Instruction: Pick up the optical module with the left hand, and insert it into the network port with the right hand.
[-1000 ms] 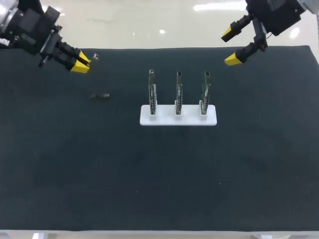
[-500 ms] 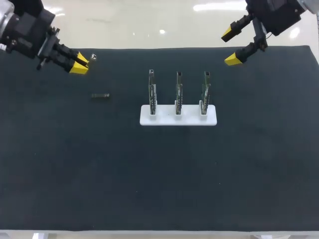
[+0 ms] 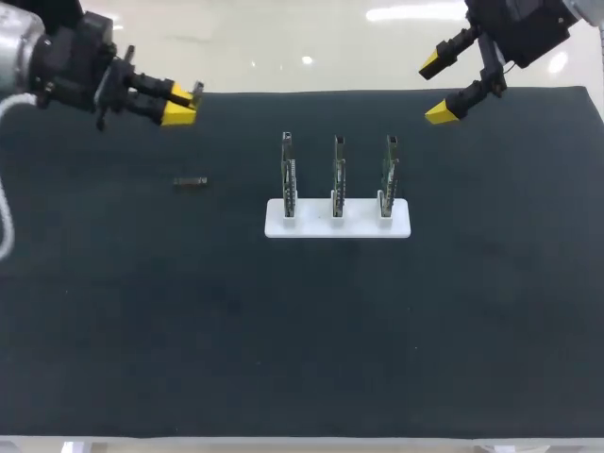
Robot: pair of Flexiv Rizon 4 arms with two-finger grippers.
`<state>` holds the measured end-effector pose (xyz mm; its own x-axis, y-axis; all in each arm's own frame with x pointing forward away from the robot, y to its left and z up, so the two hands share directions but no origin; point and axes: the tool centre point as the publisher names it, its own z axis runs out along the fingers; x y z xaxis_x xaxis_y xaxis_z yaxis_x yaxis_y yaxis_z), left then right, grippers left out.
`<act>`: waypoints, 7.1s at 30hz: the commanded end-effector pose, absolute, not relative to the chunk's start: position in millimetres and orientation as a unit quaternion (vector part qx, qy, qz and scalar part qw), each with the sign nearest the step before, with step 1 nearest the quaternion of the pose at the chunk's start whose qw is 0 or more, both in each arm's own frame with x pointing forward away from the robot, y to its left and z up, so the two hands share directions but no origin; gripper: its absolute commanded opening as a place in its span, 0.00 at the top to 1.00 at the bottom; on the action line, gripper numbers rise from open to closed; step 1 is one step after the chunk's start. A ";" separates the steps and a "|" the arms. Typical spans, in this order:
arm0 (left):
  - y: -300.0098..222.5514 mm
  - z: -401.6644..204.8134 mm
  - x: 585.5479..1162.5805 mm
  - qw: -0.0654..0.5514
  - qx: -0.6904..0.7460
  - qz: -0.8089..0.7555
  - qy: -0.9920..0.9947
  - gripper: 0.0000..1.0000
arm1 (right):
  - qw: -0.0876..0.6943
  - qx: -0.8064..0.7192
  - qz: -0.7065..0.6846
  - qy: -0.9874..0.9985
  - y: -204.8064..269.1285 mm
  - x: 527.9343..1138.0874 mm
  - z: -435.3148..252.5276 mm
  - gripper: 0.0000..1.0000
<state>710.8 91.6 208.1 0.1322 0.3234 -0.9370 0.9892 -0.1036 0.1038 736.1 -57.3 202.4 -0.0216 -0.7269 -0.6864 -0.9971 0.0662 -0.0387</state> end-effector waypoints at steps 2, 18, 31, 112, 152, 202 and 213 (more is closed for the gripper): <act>59.9 206.6 705.7 0.469 0.574 -0.439 0.508 1.00 | 0.283 -0.640 0.240 0.673 -57.3 736.3 201.9 0.00; -16.8 221.4 698.8 0.489 0.520 -0.511 0.478 1.00 | 0.283 -0.640 0.240 0.673 -57.3 736.3 201.9 0.00; -48.8 211.4 705.6 0.490 0.529 -0.508 0.471 1.00 | 0.283 -0.640 0.240 0.673 -57.3 736.3 201.9 0.00; -50.3 210.8 706.5 0.485 0.532 -0.512 0.468 1.00 | 0.322 -0.590 0.254 0.695 111.3 712.0 250.0 0.08; -50.3 210.8 706.5 0.485 0.532 -0.512 0.468 0.00 | 0.310 -0.597 0.255 0.694 111.0 711.7 252.9 1.00; 104.5 215.1 707.5 0.316 0.660 -0.359 0.580 0.00 | 0.285 -0.624 0.245 0.685 105.8 732.2 238.5 1.00; 104.5 215.1 707.5 0.316 0.660 -0.359 0.580 0.00 | 0.250 -0.650 0.240 0.676 82.8 745.0 212.0 1.00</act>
